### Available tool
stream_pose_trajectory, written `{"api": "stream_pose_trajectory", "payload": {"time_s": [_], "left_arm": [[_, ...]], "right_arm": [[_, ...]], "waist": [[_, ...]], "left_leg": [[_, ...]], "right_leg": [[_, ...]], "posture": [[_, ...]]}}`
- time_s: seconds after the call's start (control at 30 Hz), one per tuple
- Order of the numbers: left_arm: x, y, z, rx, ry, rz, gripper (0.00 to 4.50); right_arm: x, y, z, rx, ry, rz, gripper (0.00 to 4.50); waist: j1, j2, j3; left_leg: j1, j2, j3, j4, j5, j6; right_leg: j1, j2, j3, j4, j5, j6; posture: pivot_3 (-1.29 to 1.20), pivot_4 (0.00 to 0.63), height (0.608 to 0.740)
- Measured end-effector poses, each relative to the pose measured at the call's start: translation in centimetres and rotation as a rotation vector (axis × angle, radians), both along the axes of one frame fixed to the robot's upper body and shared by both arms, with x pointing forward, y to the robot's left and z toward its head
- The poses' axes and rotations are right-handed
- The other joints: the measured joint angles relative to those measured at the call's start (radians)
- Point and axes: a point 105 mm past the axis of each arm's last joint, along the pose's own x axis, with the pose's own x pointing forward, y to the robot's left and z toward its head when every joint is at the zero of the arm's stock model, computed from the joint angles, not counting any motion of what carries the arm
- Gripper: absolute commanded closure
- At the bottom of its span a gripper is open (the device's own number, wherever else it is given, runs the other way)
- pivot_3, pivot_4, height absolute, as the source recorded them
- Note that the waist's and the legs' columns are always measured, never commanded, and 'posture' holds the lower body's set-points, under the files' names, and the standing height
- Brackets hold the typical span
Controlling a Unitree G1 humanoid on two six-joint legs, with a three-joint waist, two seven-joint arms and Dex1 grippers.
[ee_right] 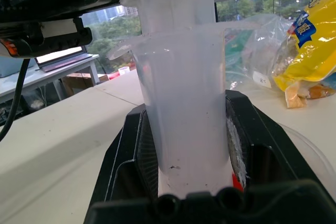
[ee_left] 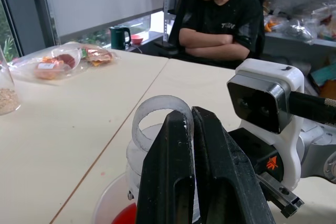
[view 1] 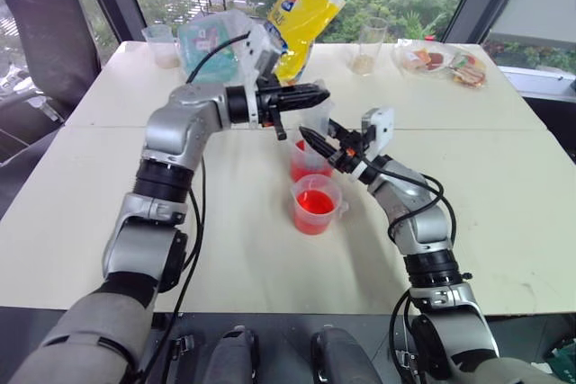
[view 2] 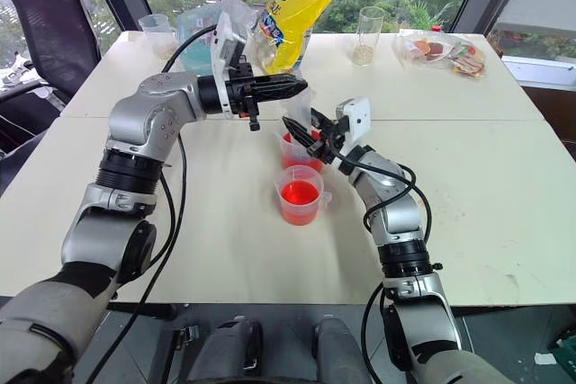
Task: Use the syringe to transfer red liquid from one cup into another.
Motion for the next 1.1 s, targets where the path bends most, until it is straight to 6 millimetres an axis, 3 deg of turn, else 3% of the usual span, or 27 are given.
{"api": "stream_pose_trajectory", "payload": {"time_s": [0.9,1.0,1.1], "left_arm": [[0.1,0.0,1.1,-0.004,-0.039,0.000,4.48],[0.0,0.3,1.6,-0.014,-0.055,0.003,3.57],[-0.4,0.7,2.3,-0.018,-0.086,0.005,2.11]], "right_arm": [[0.1,0.0,0.2,-0.004,0.002,0.000,3.12],[0.3,-0.1,0.8,-0.010,-0.007,0.002,3.12],[0.4,-0.3,1.5,-0.005,-0.013,0.004,3.12]], "waist": [[-0.001,0.000,0.000],[-0.001,0.000,0.000],[-0.001,0.000,0.000]], "left_leg": [[0.000,0.000,0.000,0.000,0.000,0.000],[0.000,0.000,0.000,0.000,0.000,0.000],[0.000,0.000,0.000,0.000,0.000,0.000]], "right_leg": [[0.000,0.000,0.000,0.000,0.000,0.000],[0.000,0.000,0.000,0.000,0.000,0.000],[0.000,0.000,0.000,0.000,0.000,0.000]], "posture": [[0.00,0.150,0.740],[0.00,0.150,0.740],[0.00,0.150,0.740]]}}
